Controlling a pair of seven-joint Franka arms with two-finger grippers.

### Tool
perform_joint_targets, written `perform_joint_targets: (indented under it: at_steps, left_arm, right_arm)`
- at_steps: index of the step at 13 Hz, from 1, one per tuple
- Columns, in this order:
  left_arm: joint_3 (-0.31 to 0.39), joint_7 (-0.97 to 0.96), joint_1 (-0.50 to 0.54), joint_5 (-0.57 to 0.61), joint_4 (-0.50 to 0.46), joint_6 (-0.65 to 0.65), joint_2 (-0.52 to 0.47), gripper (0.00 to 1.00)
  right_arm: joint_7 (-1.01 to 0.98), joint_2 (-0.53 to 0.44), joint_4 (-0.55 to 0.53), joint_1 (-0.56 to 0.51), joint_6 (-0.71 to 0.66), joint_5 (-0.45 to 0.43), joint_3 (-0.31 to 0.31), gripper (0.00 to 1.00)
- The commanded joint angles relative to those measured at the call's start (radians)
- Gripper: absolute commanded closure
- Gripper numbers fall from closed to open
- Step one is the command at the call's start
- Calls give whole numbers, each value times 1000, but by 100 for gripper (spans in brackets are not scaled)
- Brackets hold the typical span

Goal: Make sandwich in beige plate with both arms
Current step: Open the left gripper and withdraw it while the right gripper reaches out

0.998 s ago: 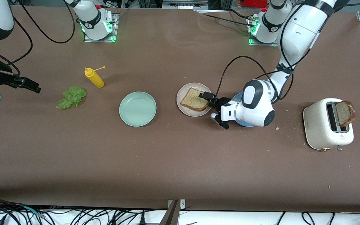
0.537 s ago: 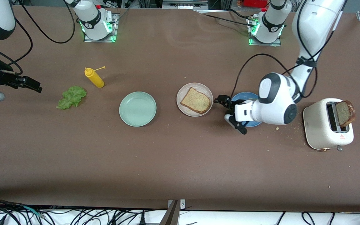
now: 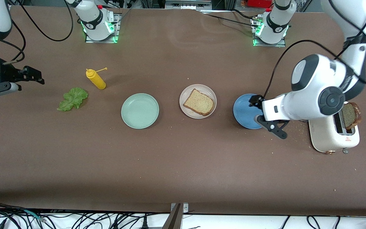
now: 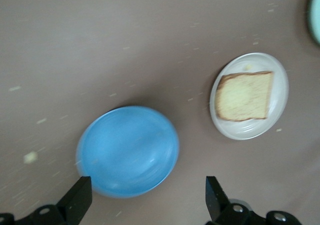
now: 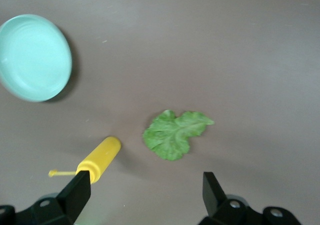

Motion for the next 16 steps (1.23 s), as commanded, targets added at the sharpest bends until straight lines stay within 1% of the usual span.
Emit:
perform_joint_targets:
  at_steps: [1, 3, 4, 5, 6, 7, 8, 9, 11, 13, 14, 15, 16]
  left_arm:
    - [2, -77, -7, 107, 104, -133, -14, 0]
    - [7, -90, -1, 132, 112, -151, -62, 0]
    - [40, -87, -2, 144, 111, -151, -94, 0]
    - [91, -87, -4, 136, 103, -148, -114, 0]
    - [125, -82, -4, 129, 97, -146, -137, 0]
    - [171, -84, -12, 101, 92, -144, -165, 0]
    - [186, -88, -10, 51, 62, -140, -194, 0]
    - [192, -97, -3, 13, 22, -125, -230, 0]
    - [194, -128, 13, 9, -65, -105, -309, 0]
    - [186, -169, 44, 20, -183, -62, -414, 0]
    - [185, -179, 60, 18, -227, -54, -441, 0]
    - [182, -173, 88, 20, -242, -37, -452, 0]
    - [162, -174, 96, 20, -259, -23, -464, 0]
  right_arm:
    - [-274, -46, -106, -5, 7, 110, -67, 1]
    - [-525, -57, -199, -3, 8, 248, -128, 1]
    - [-648, -57, -233, -3, 7, 290, -148, 1]
    - [-763, -57, -271, -3, 10, 320, -171, 1]
    - [-863, -55, -301, -3, 5, 369, -199, 1]
    - [-960, -52, -331, -3, 7, 403, -217, 1]
    - [-1047, -49, -359, -3, 10, 438, -231, 1]
    - [-1135, -46, -379, -3, 11, 466, -244, 1]
    - [-1313, -17, -397, -5, 7, 509, -276, 1]
    - [-1501, 27, -434, -6, 7, 589, -290, 1]
    - [-1602, 67, -443, -11, 2, 635, -293, 1]
    - [-1690, 111, -445, -12, -19, 672, -314, 1]
    - [-1753, 160, -445, -12, -54, 705, -331, 1]
